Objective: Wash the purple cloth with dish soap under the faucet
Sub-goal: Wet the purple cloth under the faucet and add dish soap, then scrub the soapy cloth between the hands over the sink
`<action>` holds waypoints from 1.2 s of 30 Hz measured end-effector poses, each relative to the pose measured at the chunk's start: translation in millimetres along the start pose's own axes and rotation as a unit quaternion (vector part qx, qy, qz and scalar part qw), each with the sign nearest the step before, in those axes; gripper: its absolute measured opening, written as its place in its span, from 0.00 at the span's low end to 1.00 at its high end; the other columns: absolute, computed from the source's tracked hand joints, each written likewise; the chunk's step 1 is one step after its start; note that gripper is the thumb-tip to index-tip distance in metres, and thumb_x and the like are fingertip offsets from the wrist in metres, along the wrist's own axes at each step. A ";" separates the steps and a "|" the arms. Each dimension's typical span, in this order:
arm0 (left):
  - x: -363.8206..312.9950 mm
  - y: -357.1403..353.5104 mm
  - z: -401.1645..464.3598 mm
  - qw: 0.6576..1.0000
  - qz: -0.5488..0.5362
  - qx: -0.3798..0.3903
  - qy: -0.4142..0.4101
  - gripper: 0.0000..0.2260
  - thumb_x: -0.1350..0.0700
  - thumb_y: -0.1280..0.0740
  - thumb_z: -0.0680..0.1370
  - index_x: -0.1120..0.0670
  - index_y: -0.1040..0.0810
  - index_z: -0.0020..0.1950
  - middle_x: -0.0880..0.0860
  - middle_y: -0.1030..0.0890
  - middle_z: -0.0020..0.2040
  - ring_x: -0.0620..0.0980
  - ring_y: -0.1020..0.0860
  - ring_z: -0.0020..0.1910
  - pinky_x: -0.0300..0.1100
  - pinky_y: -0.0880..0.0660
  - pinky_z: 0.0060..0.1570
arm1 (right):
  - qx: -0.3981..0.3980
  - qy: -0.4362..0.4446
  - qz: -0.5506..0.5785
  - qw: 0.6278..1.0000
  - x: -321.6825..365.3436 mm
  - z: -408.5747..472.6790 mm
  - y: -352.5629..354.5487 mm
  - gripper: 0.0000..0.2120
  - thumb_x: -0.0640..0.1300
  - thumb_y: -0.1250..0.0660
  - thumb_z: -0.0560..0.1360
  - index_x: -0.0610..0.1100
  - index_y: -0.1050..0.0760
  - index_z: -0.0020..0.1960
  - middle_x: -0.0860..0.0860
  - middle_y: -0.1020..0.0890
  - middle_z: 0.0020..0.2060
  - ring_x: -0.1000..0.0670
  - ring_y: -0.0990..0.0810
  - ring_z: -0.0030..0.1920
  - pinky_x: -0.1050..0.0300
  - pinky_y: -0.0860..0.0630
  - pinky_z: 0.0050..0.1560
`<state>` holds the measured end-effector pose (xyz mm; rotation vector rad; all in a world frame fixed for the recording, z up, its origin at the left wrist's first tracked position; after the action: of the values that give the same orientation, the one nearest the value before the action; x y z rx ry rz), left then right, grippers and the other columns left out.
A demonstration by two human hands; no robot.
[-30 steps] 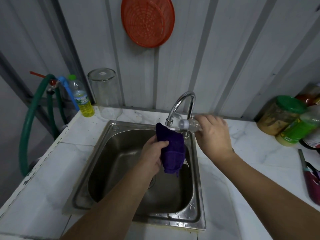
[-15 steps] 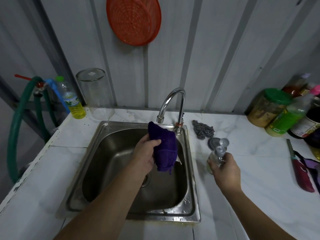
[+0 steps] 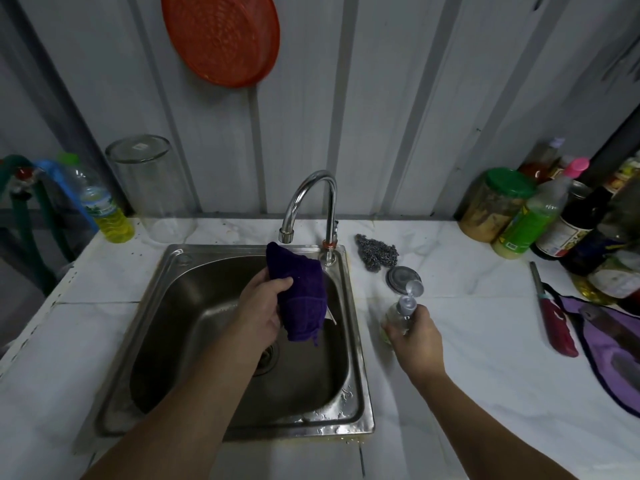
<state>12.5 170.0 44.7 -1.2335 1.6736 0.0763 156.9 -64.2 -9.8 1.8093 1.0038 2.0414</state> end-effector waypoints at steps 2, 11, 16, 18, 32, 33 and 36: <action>1.0 2.1 2.1 1.000 -0.002 0.000 0.001 0.19 0.69 0.33 0.78 0.50 0.19 0.63 0.58 0.15 0.60 0.61 0.17 0.57 0.58 0.18 0.50 | 0.008 -0.006 0.020 1.000 4.7 -2.8 2.8 0.22 0.46 0.23 0.70 0.45 0.29 0.58 0.43 0.19 0.52 0.42 0.19 0.50 0.49 0.24 0.45; 1.8 19.4 4.4 1.000 0.007 -0.016 0.010 0.23 0.66 0.29 0.75 0.47 0.20 0.67 0.57 0.14 0.60 0.60 0.15 0.55 0.58 0.15 0.43 | -0.037 0.246 -0.021 0.968 83.5 -40.6 -4.6 0.25 0.54 0.36 0.75 0.42 0.30 0.67 0.45 0.23 0.59 0.47 0.25 0.61 0.50 0.24 0.59; -4.8 20.2 0.2 0.999 0.050 0.004 -0.006 0.23 0.68 0.33 0.76 0.49 0.20 0.68 0.59 0.14 0.59 0.62 0.15 0.55 0.54 0.16 0.45 | 0.135 0.187 0.006 0.973 136.6 -11.1 -56.0 0.29 0.59 0.37 0.79 0.42 0.33 0.73 0.46 0.24 0.66 0.48 0.26 0.65 0.54 0.29 0.64; -7.8 20.8 -1.0 0.996 0.086 0.018 -0.015 0.24 0.70 0.35 0.76 0.51 0.20 0.68 0.60 0.14 0.58 0.62 0.16 0.57 0.56 0.17 0.52 | 0.213 0.113 0.070 0.968 154.3 4.9 -73.4 0.32 0.60 0.36 0.79 0.42 0.36 0.75 0.45 0.25 0.68 0.45 0.24 0.64 0.47 0.25 0.65; -23.0 40.4 9.7 0.956 0.290 0.014 -0.042 0.24 0.54 0.27 0.67 0.53 0.21 0.63 0.55 0.15 0.57 0.56 0.15 0.55 0.60 0.20 0.61 | 0.219 0.102 0.061 0.968 168.0 36.9 -114.4 0.12 0.61 0.33 0.76 0.54 0.26 0.43 0.55 0.17 0.36 0.56 0.18 0.36 0.63 0.26 0.31; -18.1 44.4 10.4 0.958 0.285 0.015 -0.033 0.22 0.52 0.26 0.69 0.52 0.20 0.63 0.55 0.14 0.57 0.56 0.15 0.55 0.61 0.20 0.61 | 0.207 0.100 0.065 0.971 167.2 37.0 -114.6 0.11 0.60 0.34 0.77 0.54 0.27 0.43 0.55 0.17 0.37 0.55 0.18 0.37 0.62 0.26 0.32; 0.8 54.6 9.8 0.966 0.259 0.015 0.009 0.24 0.38 0.30 0.75 0.52 0.19 0.65 0.55 0.13 0.59 0.56 0.16 0.59 0.61 0.23 0.65 | 0.169 0.088 0.107 0.976 169.9 33.3 -109.8 0.12 0.60 0.37 0.79 0.54 0.28 0.43 0.55 0.18 0.37 0.57 0.19 0.37 0.68 0.31 0.29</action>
<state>-21.4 200.8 13.5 -0.7469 1.9680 0.3584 124.2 127.6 54.7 2.0033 1.3277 2.3075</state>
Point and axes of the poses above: each hand's wrist, its own z-axis towards the middle knuckle, its own y-axis out of the back of the hand, x = y × z, the point moved 3 cm from there along z, towards the middle knuckle
